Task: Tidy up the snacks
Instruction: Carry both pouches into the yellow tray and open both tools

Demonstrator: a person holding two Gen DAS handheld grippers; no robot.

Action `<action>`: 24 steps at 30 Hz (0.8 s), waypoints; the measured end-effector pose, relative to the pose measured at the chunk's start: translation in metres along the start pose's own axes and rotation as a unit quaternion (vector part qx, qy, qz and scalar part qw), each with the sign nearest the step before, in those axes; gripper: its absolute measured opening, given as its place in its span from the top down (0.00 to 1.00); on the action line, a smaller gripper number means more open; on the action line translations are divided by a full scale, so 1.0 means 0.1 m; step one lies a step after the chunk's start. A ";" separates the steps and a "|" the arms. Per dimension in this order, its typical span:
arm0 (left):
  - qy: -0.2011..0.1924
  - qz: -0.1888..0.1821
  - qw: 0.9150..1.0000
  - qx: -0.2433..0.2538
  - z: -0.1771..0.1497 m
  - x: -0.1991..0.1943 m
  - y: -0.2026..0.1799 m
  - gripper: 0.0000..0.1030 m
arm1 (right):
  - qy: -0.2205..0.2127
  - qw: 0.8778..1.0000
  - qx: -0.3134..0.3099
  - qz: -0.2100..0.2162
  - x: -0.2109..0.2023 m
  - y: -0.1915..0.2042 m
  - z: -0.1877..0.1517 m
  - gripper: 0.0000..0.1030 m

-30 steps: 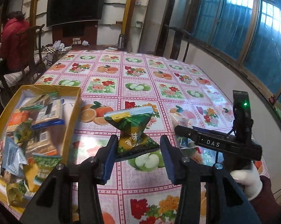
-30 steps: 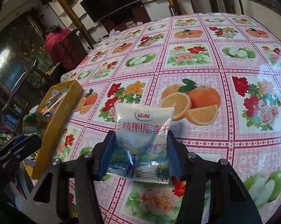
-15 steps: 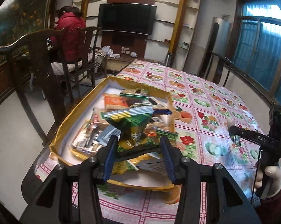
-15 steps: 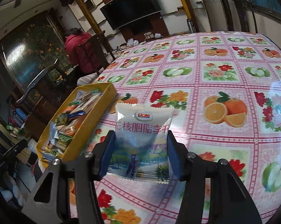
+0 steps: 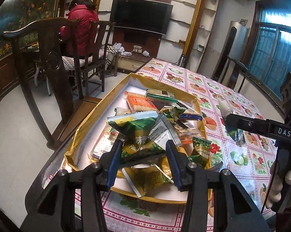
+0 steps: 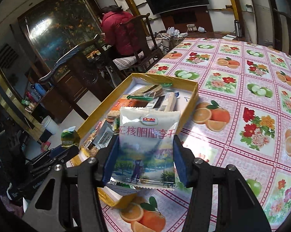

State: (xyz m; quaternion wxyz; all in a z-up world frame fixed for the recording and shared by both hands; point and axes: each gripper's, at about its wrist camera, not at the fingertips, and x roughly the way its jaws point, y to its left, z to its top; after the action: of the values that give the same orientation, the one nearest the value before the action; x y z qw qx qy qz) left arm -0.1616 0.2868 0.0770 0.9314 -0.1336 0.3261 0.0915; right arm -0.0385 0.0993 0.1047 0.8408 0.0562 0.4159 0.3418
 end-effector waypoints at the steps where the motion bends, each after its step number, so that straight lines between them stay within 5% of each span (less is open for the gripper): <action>1: -0.002 0.003 1.000 0.002 0.00 0.00 0.00 0.55 | 0.003 1.000 -0.003 0.001 0.05 0.05 0.01 0.46; 24: 0.016 0.056 0.997 0.043 0.12 0.35 -0.04 0.55 | 0.050 0.998 -0.001 -0.024 0.74 0.22 0.32 0.46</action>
State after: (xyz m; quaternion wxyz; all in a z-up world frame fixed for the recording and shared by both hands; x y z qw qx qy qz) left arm -0.1263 0.2899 0.0649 0.9244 -0.0764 0.3513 0.1273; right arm 0.0049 0.1679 0.0853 0.8269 0.0282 0.4586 0.3241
